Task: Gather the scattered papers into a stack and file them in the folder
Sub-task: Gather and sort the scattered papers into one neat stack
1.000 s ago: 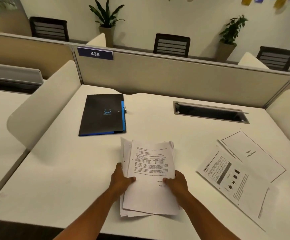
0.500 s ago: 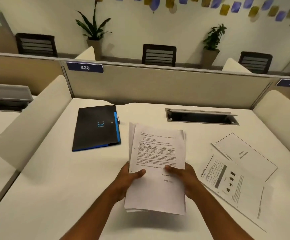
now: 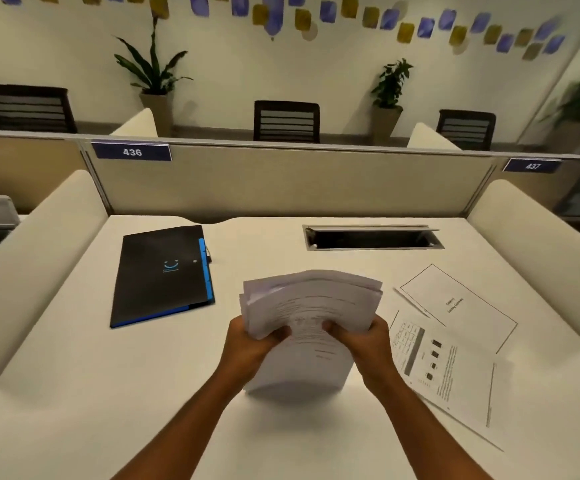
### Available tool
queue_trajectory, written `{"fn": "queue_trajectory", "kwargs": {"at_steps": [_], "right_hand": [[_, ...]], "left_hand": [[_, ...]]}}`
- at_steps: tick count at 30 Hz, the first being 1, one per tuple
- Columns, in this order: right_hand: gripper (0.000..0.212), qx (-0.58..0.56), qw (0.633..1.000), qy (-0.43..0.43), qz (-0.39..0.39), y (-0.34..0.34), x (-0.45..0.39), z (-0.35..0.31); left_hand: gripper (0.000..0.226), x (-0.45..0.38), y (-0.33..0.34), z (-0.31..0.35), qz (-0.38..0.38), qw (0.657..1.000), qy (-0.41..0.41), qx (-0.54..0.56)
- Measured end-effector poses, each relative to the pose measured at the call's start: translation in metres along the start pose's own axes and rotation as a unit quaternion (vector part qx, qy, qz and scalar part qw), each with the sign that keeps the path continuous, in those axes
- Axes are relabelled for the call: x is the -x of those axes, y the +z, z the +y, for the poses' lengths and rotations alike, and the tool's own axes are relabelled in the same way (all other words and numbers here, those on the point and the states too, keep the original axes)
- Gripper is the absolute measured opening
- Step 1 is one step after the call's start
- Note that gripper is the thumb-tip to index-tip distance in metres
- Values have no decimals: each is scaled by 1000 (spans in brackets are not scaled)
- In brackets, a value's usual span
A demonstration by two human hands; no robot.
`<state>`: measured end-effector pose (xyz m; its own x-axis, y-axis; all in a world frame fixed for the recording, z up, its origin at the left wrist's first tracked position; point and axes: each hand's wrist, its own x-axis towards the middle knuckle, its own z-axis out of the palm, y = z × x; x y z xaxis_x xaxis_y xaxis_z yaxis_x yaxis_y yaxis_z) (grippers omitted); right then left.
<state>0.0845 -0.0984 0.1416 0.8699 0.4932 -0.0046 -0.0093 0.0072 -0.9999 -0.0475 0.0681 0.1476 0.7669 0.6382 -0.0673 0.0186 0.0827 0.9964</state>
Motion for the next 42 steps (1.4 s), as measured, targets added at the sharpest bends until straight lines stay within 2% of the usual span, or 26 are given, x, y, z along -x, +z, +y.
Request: {"fn": "queue_trajectory", "kwargs": {"at_steps": [2,5,10,13,16,18,21,24,28,32,34,37,40,42], "right_hand": [[45,0,1000,11,-5,1,0,2],[35,-30,999,-2,19,-2,-2,1],[48,-26,1000,-5,-8,7,0,-1],[41,-51,998,-18,27,4,-5,-2],[46,-37,999,-1,-8,15,-2,1],[43,-46,999,-6,9,17,-4,-3],[35,-69,997,-20,25,11,-10,-5],[53,-41,999,6,-18,22,-6,-2],[37,-40,999,-12,19,17,-15,-8],[35,5,1000,17,16,31,-11,-4],[34,1,1000,4,29,31,-13,-9],[48,-35,999,-26,32,22,-19,-15],[37,20,1000,12,-14,31,-12,-2],[24,36,999,19,23,34,-12,3]], "left_hand": [[39,0,3,0,-1,1000,8,-7],[31,-3,0,5,42,999,29,17],[37,3,4,4,31,998,50,-8],[31,-1,-2,2,65,996,58,15],[28,3,4,2,25,997,64,-36],[26,2,4,9,44,997,63,-4],[34,-7,-4,12,78,994,67,27],[47,-2,1,8,37,998,50,-6],[35,-11,-9,8,85,994,70,25],[25,-5,-1,3,42,996,63,-45],[26,-7,-2,6,62,995,75,-6],[38,-14,-11,8,93,991,84,39],[37,-11,-2,-9,46,997,46,-50],[35,-9,0,-14,43,998,28,-48]]}}
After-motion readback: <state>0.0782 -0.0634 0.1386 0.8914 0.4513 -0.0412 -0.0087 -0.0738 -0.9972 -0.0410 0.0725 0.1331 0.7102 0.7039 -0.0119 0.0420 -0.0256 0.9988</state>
